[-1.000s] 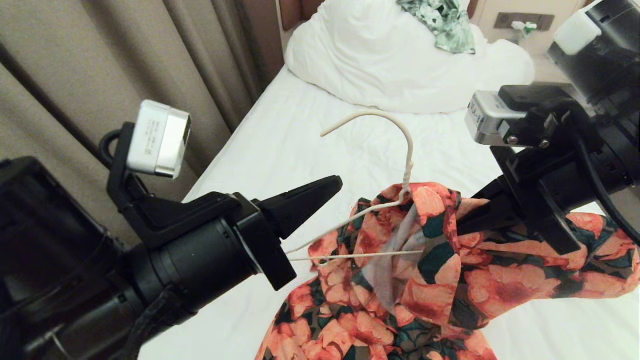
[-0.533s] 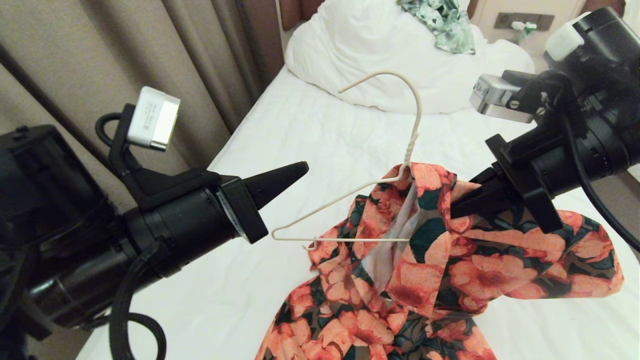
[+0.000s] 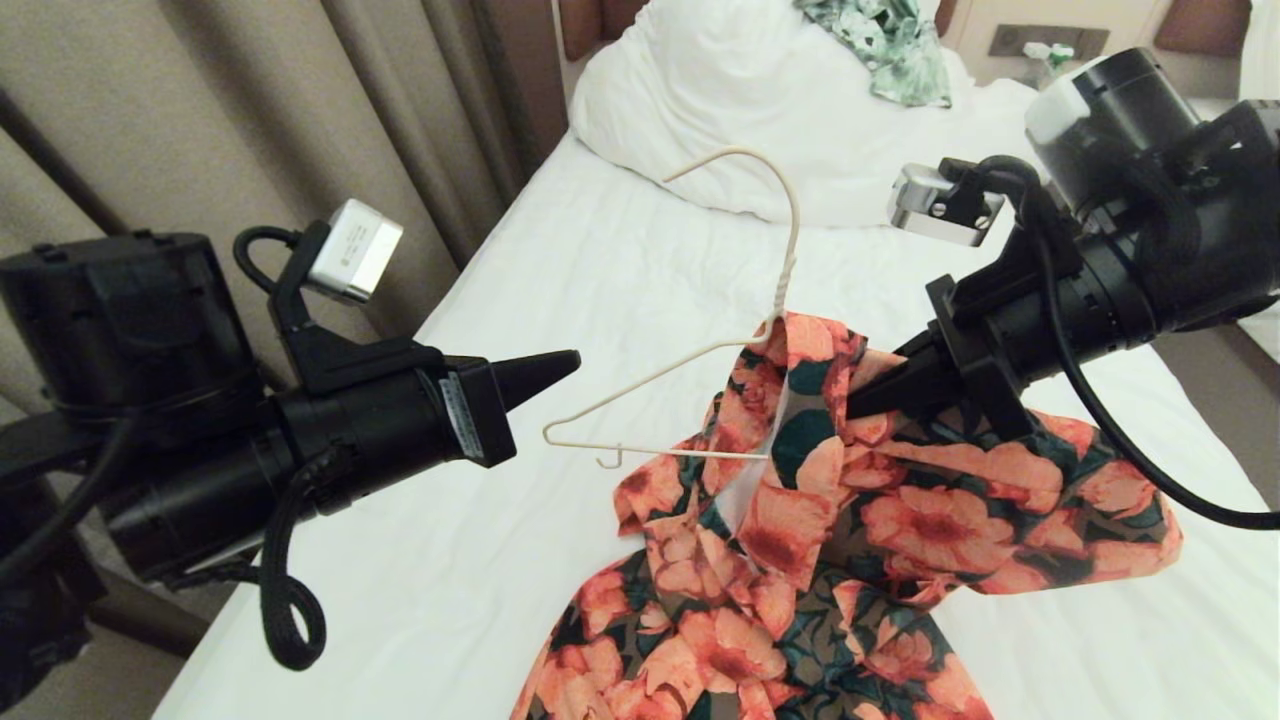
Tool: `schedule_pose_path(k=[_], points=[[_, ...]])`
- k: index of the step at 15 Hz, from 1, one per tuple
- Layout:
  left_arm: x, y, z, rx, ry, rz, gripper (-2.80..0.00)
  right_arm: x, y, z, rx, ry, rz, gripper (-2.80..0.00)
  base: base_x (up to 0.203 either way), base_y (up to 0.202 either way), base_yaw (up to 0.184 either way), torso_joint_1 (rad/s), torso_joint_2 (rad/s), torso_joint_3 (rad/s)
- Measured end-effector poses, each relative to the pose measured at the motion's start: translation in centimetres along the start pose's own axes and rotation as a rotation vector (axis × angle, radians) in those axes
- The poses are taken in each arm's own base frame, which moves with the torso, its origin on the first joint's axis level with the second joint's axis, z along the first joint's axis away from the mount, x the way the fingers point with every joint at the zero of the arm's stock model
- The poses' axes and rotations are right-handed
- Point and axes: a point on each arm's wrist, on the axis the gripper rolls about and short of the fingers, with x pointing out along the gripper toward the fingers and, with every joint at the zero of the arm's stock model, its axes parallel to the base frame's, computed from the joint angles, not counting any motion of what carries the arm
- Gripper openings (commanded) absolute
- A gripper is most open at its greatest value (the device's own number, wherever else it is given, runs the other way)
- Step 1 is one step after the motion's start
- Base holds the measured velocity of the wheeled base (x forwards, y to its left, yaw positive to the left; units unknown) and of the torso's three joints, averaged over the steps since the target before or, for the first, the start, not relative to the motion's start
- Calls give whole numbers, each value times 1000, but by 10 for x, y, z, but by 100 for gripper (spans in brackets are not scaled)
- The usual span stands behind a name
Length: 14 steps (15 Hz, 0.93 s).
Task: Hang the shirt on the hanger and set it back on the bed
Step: Hook the other side of the shirt onto the hanger
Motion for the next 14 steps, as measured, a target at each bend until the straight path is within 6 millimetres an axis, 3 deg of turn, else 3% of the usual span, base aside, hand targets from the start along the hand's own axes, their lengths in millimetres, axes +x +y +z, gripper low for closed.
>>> schedule_pose_path(k=[7,14], points=[[10,-2,-7,-7,35,-8,-280,-31,20,-11,25,78,-138,-280,0,0,0,0,0,0],[23,-4,-17,-11,64,27,-280,-80,12,-29,135,34,-292,-280,0,0,0,0,0,0]])
